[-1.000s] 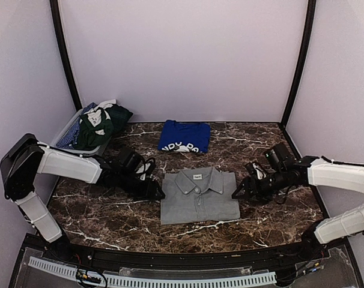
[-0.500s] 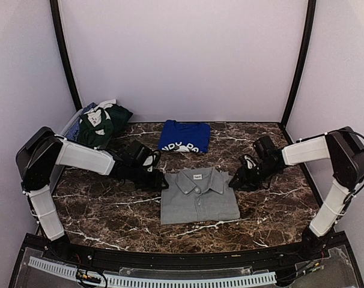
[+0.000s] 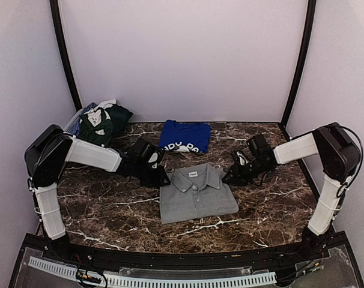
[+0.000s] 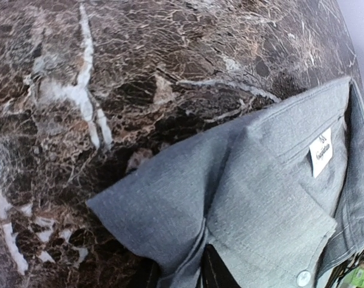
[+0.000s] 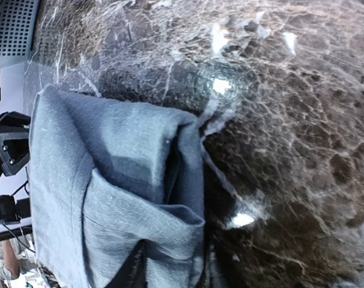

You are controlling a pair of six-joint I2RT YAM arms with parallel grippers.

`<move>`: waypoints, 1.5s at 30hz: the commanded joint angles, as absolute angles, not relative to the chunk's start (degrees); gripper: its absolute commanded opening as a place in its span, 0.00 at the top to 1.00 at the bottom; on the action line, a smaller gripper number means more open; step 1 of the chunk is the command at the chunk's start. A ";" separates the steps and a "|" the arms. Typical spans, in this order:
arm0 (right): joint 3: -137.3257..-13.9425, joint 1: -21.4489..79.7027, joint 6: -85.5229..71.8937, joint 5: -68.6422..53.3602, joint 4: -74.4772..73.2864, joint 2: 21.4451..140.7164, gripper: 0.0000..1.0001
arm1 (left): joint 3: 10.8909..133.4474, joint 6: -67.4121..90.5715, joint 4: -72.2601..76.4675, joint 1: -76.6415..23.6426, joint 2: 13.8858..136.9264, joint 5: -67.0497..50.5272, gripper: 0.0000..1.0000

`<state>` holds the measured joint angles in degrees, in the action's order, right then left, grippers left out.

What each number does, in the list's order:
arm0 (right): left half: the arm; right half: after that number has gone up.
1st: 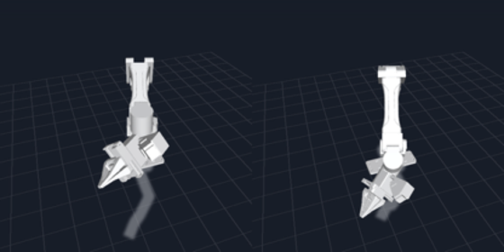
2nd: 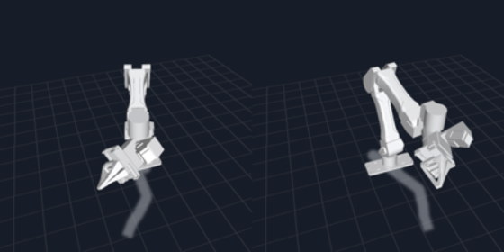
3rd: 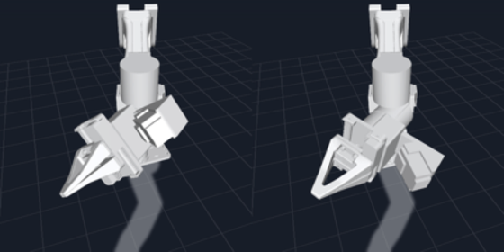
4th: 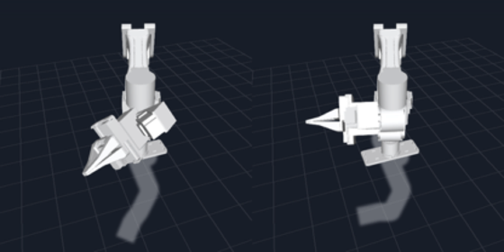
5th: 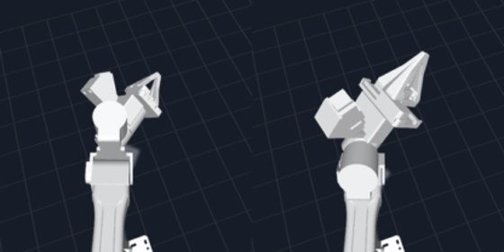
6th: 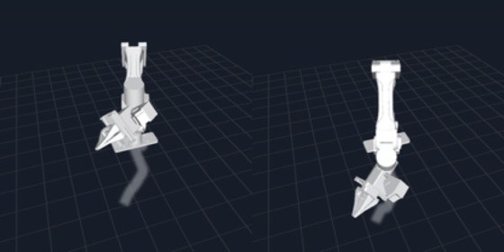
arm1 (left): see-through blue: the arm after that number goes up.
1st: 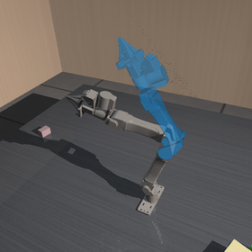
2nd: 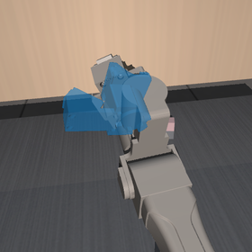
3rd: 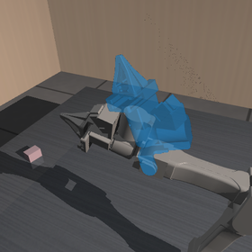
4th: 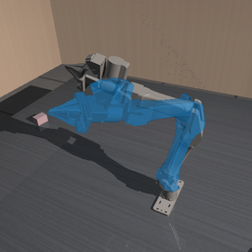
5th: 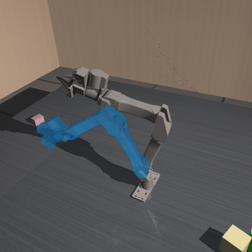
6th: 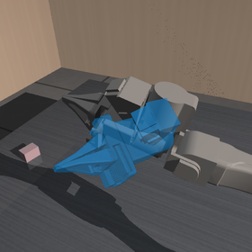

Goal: Fold and stack the mixed laundry pile
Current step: Pick up the square-folded shirt from the center of the board.

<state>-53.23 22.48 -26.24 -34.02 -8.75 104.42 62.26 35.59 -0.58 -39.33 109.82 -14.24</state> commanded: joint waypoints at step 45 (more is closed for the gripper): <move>-70.73 27.15 -28.20 -20.37 -3.39 105.54 1.00 | 80.74 15.84 -9.11 -30.73 105.97 -2.79 1.00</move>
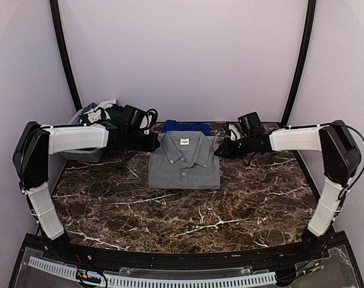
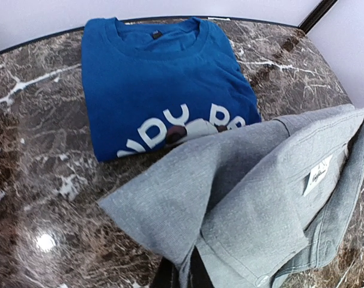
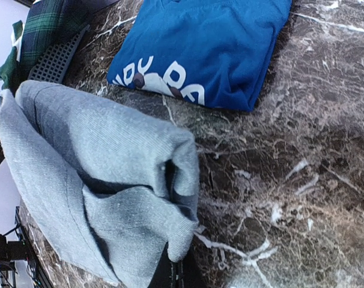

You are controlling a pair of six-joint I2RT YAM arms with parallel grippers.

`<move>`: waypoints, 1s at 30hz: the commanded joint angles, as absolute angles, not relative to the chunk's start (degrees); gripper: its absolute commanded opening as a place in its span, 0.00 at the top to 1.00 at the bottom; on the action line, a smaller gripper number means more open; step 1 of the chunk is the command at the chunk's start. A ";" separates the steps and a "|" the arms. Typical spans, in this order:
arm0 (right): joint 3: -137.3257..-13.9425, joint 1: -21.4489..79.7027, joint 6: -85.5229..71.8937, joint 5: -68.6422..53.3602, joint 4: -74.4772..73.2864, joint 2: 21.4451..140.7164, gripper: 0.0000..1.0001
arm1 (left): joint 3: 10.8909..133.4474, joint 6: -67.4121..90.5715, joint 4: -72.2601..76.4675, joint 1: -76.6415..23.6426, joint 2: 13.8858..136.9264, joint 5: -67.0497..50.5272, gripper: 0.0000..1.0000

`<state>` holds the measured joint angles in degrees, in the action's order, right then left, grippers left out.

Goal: Fold and stack the mixed laundry pile
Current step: Pick up the square-folded shirt from the center of the board, then place the square-folded shirt at the corner of the board.

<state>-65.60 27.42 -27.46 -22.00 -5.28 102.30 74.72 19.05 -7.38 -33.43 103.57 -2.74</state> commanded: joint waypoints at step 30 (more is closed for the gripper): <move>-110.03 19.82 -31.11 -22.73 -10.47 129.56 1.00 | 122.33 7.37 -10.61 -22.45 133.39 -5.15 1.00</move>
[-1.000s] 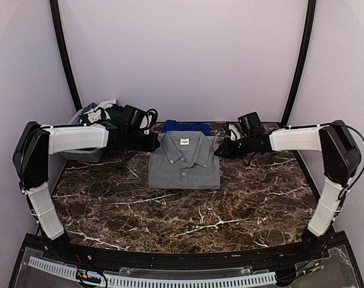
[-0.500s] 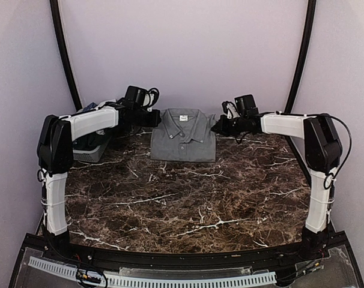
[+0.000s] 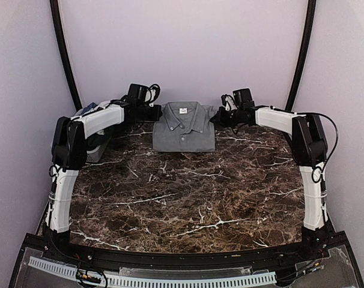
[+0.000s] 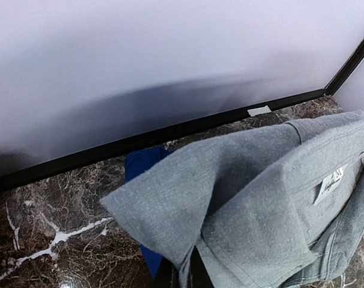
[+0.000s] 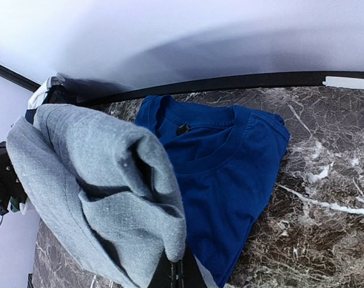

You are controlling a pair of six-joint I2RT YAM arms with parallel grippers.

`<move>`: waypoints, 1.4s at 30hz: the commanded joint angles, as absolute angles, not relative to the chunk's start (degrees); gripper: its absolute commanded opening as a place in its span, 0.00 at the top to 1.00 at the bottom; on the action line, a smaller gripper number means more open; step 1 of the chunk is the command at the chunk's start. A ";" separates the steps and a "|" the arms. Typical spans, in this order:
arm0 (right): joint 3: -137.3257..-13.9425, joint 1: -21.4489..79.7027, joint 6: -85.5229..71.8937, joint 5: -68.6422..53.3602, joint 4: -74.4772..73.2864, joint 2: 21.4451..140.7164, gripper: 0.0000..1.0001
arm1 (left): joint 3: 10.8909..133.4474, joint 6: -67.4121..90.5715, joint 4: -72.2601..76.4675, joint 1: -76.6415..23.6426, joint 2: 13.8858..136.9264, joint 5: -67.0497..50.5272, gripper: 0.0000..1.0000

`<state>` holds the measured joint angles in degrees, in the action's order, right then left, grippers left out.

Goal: Fold and stack the mixed laundry pile
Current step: Place the square-folded shirt at the corner of the board.

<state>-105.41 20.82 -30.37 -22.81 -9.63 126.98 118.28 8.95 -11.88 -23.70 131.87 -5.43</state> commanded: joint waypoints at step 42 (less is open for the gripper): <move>-127.71 14.66 -29.28 -23.51 -20.00 137.60 0.28 | 145.22 5.25 -17.92 -19.34 144.72 -1.19 0.22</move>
